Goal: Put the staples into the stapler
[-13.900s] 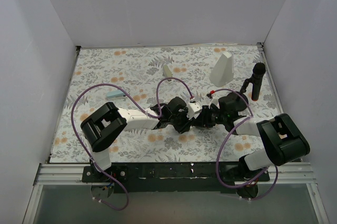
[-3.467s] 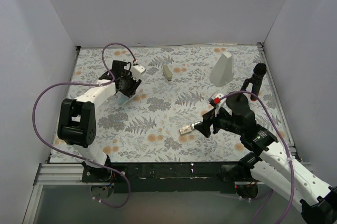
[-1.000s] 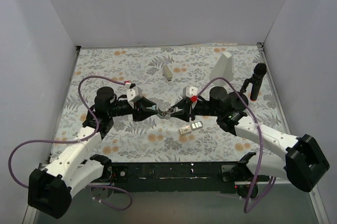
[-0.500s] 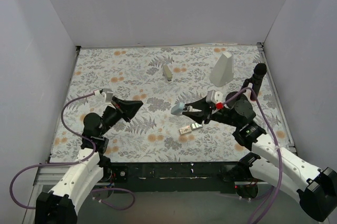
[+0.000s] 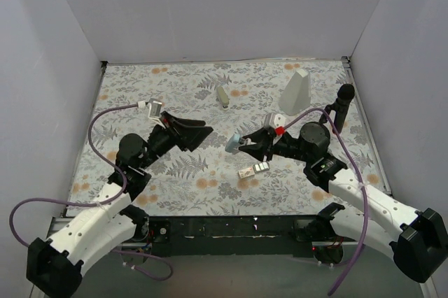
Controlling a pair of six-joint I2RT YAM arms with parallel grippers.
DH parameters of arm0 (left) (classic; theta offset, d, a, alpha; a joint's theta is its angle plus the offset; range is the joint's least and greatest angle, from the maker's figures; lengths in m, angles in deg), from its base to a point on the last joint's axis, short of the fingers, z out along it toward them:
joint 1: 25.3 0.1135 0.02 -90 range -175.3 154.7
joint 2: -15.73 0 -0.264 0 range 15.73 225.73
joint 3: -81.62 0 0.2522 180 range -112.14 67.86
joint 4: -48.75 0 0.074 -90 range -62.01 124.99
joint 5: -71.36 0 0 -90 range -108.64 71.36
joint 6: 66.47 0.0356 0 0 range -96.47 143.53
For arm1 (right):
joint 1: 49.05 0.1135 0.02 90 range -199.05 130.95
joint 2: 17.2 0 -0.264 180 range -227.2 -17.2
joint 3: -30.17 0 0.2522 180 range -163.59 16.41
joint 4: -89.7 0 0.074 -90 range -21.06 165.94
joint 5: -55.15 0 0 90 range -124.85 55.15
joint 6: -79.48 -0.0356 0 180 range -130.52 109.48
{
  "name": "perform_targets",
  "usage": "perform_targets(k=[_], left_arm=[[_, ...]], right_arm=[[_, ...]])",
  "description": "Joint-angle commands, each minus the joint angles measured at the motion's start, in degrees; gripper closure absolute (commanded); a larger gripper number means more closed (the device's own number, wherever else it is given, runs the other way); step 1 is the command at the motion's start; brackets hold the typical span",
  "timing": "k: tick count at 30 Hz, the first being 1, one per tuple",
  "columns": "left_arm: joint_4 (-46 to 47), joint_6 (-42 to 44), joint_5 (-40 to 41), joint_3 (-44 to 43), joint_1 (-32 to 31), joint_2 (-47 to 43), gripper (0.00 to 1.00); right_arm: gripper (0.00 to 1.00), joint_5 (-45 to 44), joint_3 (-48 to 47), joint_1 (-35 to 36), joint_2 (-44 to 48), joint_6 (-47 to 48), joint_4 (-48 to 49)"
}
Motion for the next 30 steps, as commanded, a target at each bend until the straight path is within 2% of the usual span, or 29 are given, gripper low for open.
perform_targets(k=[1,2,4,5,6,8,9,12,20,30], left_arm=[[-13.92,9.13,13.31,-9.12,-12.78,3.0,0.35],[-15.32,9.31,18.99,-10.52,-14.8,4.14,0.31],[-19.37,11.58,23.68,-14.65,-20.86,8.44,0.25],[-20.69,11.86,31.97,-16.06,-22.97,10.2,0.23],[-23.74,11.86,35.7,-19.21,-27.17,13.08,0.21],[-26.05,12.92,46.14,-21.95,-30.8,16.18,0.21],[-28.67,12.74,49.85,-23.36,-33.6,17.5,0.2],[-31.5,11.17,58.38,-26.44,-36.0,22.07,0.23],[-32.39,9.4,60.62,-26.89,-36.88,24.54,0.43],[-32.56,10.19,53.15,-27.32,-37.06,27.17,0.46]], right_arm=[[0.99,-4.53,-5.46,1.15,-1.36,3.19,-4.02],[0.99,-6.8,-5.81,1.42,-1.63,3.63,-4.9],[0.99,-8.83,-7.22,2.47,-2.85,4.85,-7.96],[0.99,-11.19,-7.57,2.91,-3.21,5.3,-8.77],[0.99,-12.35,-8.01,3.35,-3.56,5.65,-9.56],[0.99,-15.15,-8.28,4.41,-4.0,6.36,-10.71],[0.99,-15.78,-8.36,4.67,-4.26,6.44,-10.88],[0.99,-17.37,-8.45,5.55,-4.53,6.88,-11.06],[0.99,-18.51,-8.02,6.43,-4.62,7.41,-11.06],[0.99,-18.51,-8.1,6.52,-5.23,7.41,-10.62]])
